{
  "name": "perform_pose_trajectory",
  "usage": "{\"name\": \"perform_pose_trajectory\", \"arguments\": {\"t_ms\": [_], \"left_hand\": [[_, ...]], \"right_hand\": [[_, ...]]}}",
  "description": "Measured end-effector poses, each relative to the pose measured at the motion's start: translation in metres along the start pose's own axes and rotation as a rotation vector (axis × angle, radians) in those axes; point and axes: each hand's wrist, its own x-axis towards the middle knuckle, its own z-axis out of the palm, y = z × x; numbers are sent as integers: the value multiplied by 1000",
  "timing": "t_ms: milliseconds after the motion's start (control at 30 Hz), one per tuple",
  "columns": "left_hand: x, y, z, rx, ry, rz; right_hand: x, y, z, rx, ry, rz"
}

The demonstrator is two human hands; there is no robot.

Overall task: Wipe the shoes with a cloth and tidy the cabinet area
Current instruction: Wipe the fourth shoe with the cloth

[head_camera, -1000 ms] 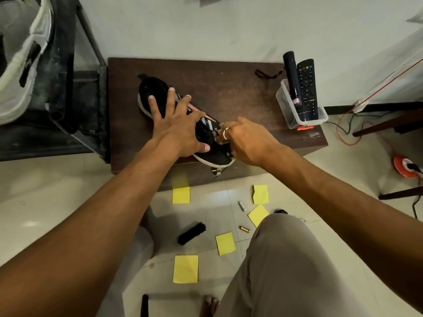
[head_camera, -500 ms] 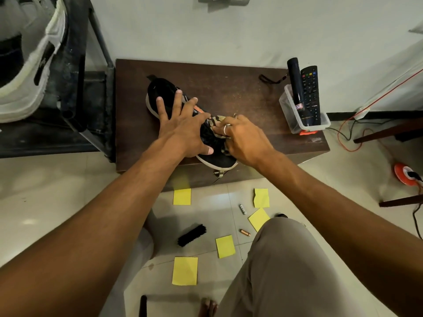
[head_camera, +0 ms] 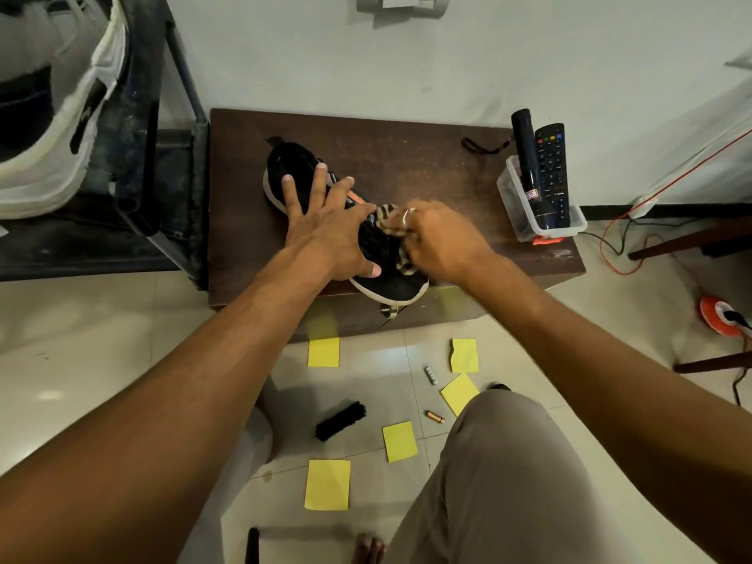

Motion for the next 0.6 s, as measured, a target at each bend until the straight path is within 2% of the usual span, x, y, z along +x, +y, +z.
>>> {"name": "perform_pose_trajectory", "arguments": {"t_ms": [200,333,400,467,533,600], "left_hand": [[1,0,2,1,27,-7],[1,1,3,9,12,-2],[0,0,1,4,7,-4],[0,0,0,-6,5,-2],[1,0,0,-6,6,-6],[1,1,0,-1,-1,-8]], "right_hand": [[-13,5,11,-124,-69,49],[-16,1,-9,-152,-231,86],[-9,0,-25,-44,-321,103],[2,2,-34,81,-232,136],[10,2,-27,63,17,107],[9,-1,-10,17,56,24]]}}
